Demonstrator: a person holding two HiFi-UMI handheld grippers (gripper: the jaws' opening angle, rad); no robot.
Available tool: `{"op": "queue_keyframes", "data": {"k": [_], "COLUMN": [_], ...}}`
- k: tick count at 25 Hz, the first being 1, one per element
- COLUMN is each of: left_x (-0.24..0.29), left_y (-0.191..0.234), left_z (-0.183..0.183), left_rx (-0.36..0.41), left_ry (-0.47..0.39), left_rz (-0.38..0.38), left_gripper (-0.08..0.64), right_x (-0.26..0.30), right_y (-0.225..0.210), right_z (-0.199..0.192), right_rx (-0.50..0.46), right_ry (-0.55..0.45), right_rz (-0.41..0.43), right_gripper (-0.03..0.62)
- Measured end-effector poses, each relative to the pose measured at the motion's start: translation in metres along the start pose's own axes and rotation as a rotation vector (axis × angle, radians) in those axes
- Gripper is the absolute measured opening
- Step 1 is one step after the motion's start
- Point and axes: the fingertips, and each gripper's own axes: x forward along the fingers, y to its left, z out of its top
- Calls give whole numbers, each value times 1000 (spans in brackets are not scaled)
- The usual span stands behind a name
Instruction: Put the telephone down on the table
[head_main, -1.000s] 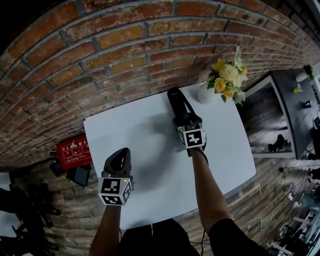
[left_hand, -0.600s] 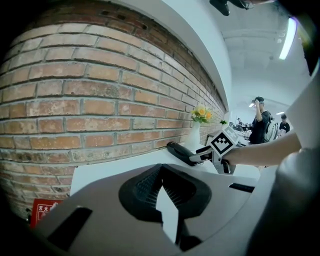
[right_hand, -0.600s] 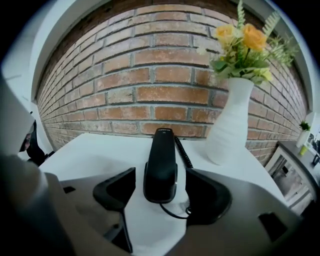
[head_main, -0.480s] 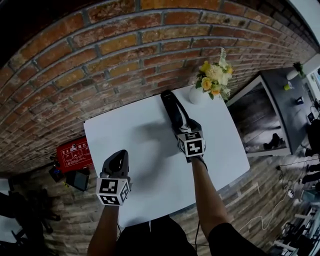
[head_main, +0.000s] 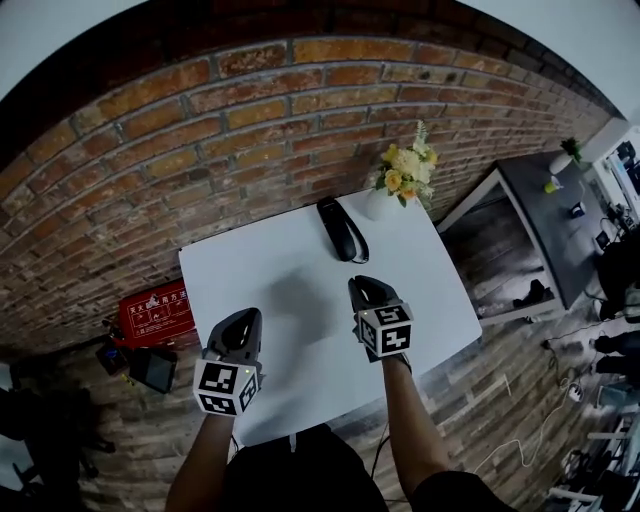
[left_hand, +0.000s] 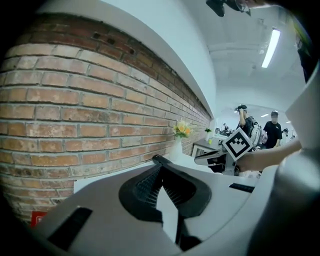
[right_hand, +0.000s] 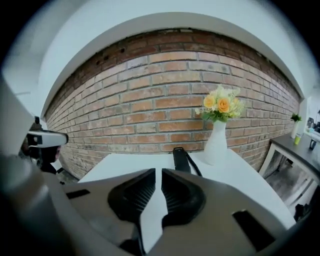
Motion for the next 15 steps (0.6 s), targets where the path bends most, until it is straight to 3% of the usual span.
{"op": "queue_keyframes", "data": {"k": [15], "left_x": [-79], "left_y": [-12], "left_z": [20], "left_rx": [-16], "left_ry": [-81], "left_rz": [-73], "left_gripper": [14], "right_x": [-150], "right_y": [75], "right_z": [20], "right_rx": [103], "right_ry": [-219], "right_rz": [2], "right_gripper": [23]}}
